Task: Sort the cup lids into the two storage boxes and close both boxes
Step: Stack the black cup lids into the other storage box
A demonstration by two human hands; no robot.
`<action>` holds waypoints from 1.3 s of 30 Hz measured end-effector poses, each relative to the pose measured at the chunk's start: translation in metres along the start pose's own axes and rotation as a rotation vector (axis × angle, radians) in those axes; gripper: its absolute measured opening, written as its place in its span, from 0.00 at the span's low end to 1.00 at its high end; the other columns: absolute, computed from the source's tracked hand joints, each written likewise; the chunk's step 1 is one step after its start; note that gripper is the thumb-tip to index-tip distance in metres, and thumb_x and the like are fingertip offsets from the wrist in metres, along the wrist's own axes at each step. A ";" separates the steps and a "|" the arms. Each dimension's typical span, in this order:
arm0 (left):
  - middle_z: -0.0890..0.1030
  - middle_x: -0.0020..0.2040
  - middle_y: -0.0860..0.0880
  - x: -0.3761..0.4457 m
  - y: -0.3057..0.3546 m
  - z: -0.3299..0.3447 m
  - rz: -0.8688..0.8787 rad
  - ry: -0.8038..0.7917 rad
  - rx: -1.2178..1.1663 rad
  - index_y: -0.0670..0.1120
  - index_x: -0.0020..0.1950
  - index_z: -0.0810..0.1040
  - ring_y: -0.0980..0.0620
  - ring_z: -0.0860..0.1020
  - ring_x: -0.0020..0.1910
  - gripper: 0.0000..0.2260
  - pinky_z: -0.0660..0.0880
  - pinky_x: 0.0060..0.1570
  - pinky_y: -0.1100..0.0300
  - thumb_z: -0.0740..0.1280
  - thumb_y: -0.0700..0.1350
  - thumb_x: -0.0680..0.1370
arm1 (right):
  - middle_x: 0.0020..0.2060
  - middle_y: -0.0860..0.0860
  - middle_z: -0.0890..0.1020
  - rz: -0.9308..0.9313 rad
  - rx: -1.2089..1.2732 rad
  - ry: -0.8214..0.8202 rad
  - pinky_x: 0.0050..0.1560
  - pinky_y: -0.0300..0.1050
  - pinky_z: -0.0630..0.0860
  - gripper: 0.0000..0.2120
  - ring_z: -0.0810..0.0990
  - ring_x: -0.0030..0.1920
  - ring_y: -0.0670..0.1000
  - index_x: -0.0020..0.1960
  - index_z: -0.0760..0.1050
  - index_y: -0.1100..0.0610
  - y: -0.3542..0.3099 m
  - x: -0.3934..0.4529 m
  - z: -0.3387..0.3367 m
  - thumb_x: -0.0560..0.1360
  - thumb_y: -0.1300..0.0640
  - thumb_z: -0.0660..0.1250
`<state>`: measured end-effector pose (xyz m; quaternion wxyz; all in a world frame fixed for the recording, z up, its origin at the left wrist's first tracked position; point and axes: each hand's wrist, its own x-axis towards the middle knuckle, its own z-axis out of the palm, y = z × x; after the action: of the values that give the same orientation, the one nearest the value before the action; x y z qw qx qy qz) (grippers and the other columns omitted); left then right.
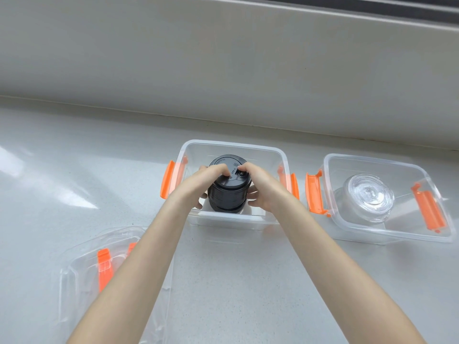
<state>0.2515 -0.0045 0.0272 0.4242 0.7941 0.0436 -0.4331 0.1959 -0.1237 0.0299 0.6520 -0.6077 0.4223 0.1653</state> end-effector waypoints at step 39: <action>0.64 0.72 0.44 -0.030 0.019 0.013 0.074 0.150 -0.083 0.45 0.72 0.61 0.45 0.63 0.71 0.27 0.61 0.64 0.54 0.61 0.51 0.75 | 0.60 0.54 0.71 -0.135 0.005 0.003 0.70 0.50 0.61 0.08 0.69 0.60 0.53 0.51 0.72 0.52 -0.013 -0.034 -0.017 0.74 0.52 0.61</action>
<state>0.2330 -0.0169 0.0573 0.4681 0.8071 0.0636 -0.3540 0.1795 -0.1321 0.0660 0.6624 -0.6335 0.3818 0.1189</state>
